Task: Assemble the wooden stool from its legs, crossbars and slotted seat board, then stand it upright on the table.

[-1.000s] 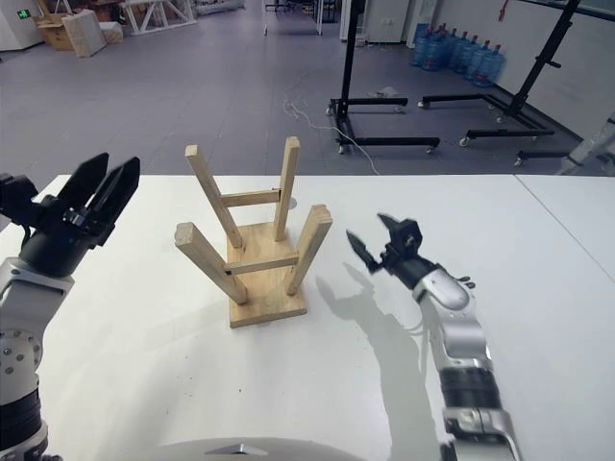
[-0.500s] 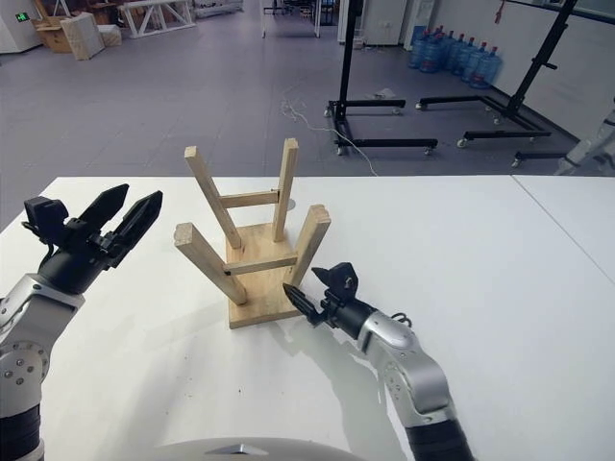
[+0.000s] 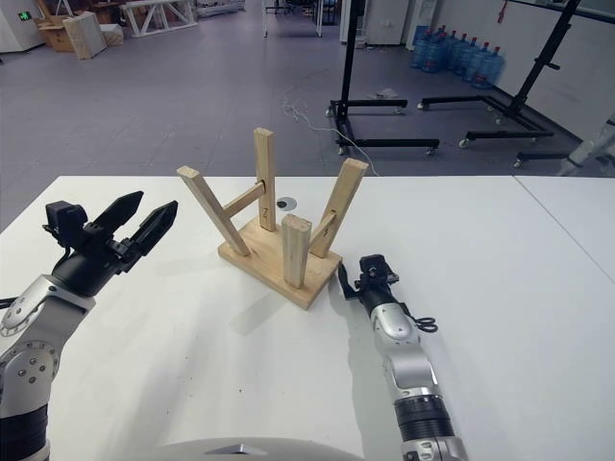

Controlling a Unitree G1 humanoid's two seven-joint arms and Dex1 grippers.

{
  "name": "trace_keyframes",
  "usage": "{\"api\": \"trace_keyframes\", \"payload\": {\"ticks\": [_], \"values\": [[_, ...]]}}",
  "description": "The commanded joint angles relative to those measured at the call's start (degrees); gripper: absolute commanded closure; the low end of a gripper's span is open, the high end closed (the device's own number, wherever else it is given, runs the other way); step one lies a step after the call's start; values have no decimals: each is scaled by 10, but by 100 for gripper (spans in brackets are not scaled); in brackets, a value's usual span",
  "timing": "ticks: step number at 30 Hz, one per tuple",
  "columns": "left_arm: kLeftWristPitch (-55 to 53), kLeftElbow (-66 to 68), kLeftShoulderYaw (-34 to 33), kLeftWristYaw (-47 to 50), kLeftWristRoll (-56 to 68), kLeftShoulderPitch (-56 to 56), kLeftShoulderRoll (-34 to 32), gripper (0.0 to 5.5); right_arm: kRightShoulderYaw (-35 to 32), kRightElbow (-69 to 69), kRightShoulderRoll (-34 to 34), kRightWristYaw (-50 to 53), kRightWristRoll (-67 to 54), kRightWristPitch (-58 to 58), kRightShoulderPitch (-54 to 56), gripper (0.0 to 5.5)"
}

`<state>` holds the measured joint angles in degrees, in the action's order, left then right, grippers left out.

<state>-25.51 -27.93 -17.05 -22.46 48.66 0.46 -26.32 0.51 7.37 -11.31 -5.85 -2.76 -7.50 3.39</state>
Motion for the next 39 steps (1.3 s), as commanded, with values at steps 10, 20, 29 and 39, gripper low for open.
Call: {"api": "trace_keyframes", "payload": {"ticks": [10,20,29,39], "values": [[11,-2,4,-5,-21,10,13,71,47,-146,-104,-354,-181,-57,-29,130],[2,17,17,-24,-44,-9,-1,71,116,-47,-7,-306,-104,20,5,213],[17,64,68,-122,-105,28,-30,71,89,5,-14,-402,-152,85,20,372],[74,182,159,-245,-249,12,-107,71,73,12,-45,-513,-204,71,15,428]]}}
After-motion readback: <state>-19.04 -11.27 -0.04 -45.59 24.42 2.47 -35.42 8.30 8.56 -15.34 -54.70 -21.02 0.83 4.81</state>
